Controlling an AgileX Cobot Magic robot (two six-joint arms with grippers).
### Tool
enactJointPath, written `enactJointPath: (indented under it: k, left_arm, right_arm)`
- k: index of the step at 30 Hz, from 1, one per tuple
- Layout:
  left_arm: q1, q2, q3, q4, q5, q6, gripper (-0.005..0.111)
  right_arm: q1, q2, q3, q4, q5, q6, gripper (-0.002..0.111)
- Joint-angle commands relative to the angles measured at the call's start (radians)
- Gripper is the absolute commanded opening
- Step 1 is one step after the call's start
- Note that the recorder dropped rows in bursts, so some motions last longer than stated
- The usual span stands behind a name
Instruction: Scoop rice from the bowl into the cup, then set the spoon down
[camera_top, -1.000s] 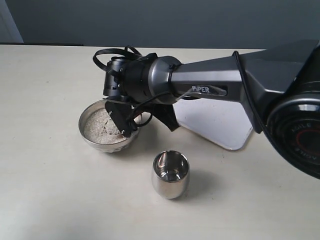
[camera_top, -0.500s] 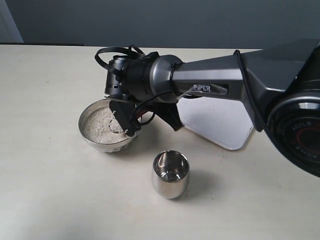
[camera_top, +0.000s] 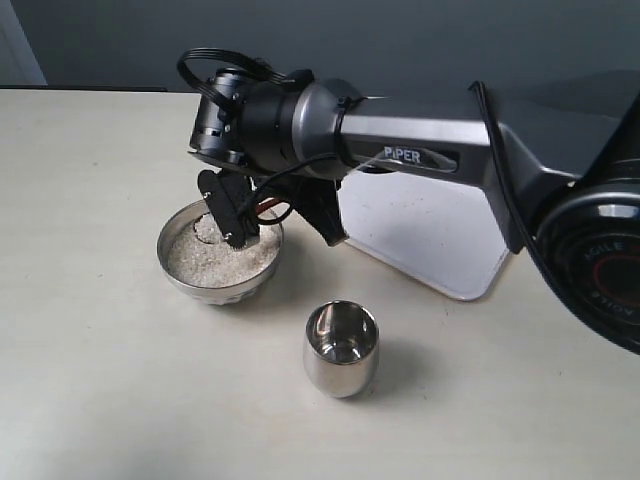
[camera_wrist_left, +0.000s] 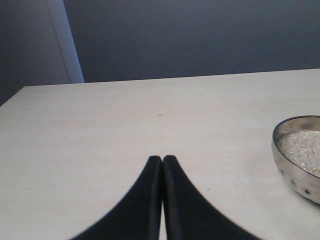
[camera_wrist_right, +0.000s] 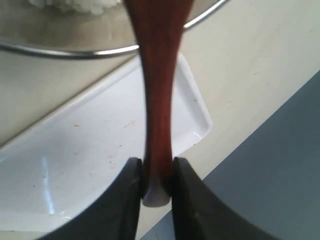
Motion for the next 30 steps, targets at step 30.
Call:
enactJointPath:
  k: [30]
  left_arm:
    - [0.004, -0.004, -0.002, 0.004, -0.012, -0.005, 0.001]
  right_arm:
    - [-0.005, -0.011, -0.007, 0.047, 0.113, -0.028, 0.000]
